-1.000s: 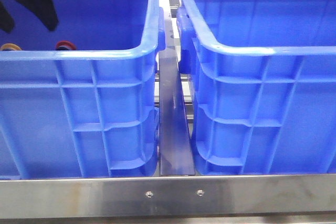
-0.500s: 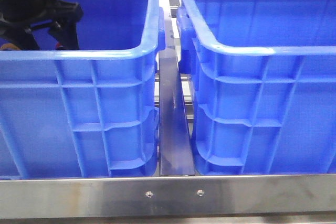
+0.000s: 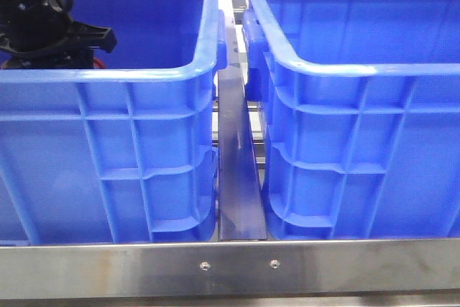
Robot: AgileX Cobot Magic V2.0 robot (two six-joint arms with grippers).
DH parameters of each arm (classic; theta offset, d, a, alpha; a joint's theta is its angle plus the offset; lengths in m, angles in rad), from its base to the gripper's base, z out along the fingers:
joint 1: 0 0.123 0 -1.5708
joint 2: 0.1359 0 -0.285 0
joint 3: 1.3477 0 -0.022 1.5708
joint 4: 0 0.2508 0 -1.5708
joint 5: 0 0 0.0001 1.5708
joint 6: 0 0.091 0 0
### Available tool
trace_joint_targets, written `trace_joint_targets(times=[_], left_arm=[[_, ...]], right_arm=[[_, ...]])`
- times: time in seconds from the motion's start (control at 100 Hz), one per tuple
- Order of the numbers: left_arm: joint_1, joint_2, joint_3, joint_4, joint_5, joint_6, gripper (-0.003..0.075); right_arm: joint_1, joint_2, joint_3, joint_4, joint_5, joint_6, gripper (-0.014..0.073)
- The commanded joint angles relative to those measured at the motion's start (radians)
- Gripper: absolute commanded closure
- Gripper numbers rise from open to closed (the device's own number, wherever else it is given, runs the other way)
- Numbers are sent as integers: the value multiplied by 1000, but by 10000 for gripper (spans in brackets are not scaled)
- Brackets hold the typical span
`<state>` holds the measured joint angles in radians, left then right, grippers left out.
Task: Pick red and yellow buttons and place in box
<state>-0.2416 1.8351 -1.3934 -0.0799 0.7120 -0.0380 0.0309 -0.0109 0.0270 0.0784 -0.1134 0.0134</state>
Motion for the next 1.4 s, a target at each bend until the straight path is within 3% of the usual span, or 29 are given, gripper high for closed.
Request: trace_joint_targets(times=[0.0, 0.39, 0.9, 1.12, 1.39], left_arm=[[-6, -82, -35, -6, -26, 0, 720], [-84, -343, 19, 11, -14, 25, 739], [-394, -769, 283, 35, -96, 25, 739], [-468, -850, 328, 35, -90, 25, 739], [-473, -856, 339, 35, -87, 25, 739]], right_arm=[[-6, -25, -19, -7, -84, -4, 662], [-6, -25, -19, -7, -84, -4, 662], [-6, -25, -19, -7, -84, -4, 662], [-6, -25, -19, -7, -85, -4, 662], [-6, -24, -60, 17, -106, 26, 662]])
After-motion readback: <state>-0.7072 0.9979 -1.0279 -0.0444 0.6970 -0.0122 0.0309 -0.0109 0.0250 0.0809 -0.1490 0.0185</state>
